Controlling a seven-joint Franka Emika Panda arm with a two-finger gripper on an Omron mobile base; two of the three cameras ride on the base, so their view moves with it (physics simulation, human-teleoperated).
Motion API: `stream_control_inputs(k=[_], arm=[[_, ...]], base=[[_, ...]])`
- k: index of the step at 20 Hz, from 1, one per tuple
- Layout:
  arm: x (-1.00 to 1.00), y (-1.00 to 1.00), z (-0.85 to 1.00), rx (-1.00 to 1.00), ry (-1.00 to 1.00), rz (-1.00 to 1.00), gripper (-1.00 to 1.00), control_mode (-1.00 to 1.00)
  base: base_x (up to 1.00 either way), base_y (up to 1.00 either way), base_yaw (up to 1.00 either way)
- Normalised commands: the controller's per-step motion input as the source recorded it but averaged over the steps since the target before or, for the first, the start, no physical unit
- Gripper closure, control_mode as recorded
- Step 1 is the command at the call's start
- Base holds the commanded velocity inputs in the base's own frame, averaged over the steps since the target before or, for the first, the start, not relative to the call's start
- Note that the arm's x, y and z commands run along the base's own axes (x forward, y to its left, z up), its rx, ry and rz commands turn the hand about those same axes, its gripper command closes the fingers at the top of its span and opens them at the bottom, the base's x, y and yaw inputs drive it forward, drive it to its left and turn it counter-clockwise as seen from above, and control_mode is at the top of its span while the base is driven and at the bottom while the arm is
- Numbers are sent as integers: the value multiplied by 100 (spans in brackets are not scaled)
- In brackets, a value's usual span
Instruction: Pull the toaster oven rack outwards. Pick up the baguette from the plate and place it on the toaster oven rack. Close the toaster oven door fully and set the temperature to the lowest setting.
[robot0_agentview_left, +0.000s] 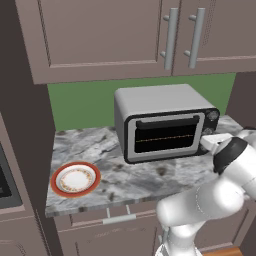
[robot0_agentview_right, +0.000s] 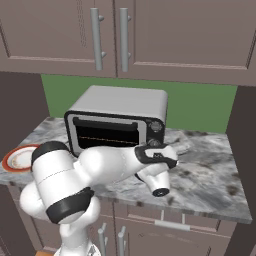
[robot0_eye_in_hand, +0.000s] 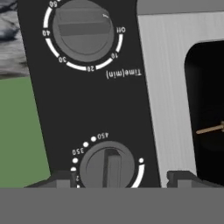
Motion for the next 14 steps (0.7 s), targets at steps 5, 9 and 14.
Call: stream_control_inputs(k=[5, 9, 14], arm=[[17, -5, -13, 0, 0, 0, -100, -100], [6, -1, -12, 0, 0, 0, -100, -100], [7, 3, -14, 0, 0, 0, 100, -100]], base=[[0, 0, 0], [0, 0, 0], [0, 0, 0]])
